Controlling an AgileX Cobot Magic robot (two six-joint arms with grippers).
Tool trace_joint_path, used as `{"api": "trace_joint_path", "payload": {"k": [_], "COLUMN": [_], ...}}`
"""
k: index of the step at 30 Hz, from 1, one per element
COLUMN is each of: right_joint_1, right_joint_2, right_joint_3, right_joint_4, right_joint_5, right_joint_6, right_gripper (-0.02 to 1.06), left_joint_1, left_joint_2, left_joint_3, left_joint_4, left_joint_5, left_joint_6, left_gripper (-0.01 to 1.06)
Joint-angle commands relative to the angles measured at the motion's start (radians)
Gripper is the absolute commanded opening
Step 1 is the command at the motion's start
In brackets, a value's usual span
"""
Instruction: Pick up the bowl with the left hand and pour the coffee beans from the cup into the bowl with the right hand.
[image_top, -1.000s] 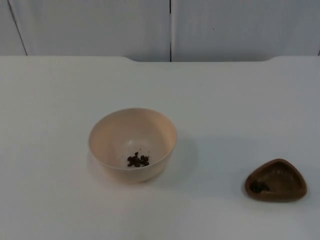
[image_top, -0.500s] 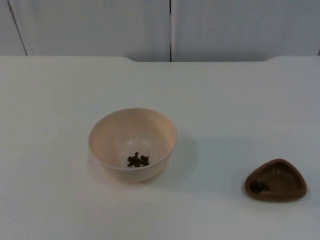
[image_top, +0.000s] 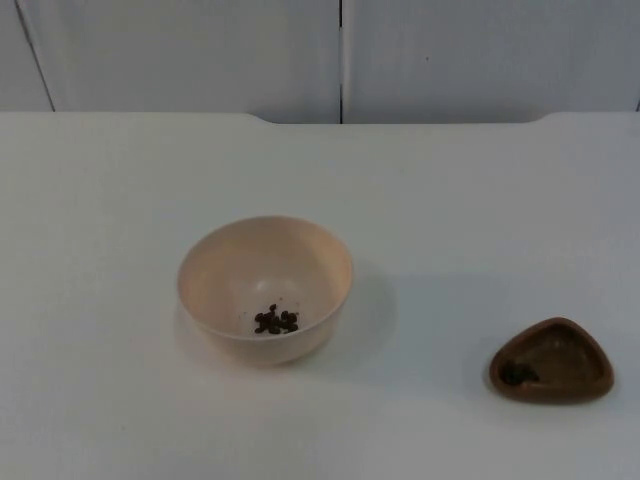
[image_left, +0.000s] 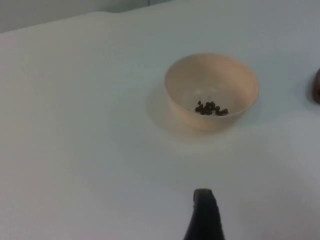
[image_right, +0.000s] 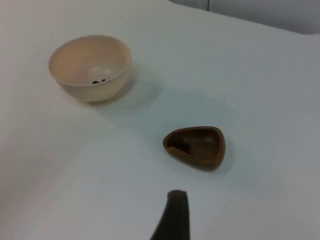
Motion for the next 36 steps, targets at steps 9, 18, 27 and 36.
{"api": "trace_joint_path", "payload": {"k": [9,18,27,36], "right_joint_1": [-0.002,-0.002,-0.002,-0.002], "right_joint_2": [-0.004,-0.004,-0.004,-0.004], "right_joint_3": [0.004,0.004,0.004,0.004], "right_joint_4": [-0.005,-0.023,-0.028,-0.028], "right_joint_5": [-0.003,-0.003,-0.003,-0.003], "right_joint_6": [0.005,0.005,0.007,0.007], "right_gripper": [0.70,0.70,0.70,0.70], "left_joint_1": [-0.004,-0.004,-0.004,-0.004], "left_joint_2": [-0.004,-0.004,-0.004,-0.004], "left_joint_3": [0.022,0.021,0.021,0.021], "left_joint_4": [-0.018,-0.016,-0.019,-0.019], "left_joint_5": [-0.040,-0.040,-0.040,-0.040], "left_joint_6": [0.016,0.016,0.016,0.016], "left_gripper": [0.59,0.59,0.59,0.59]}}
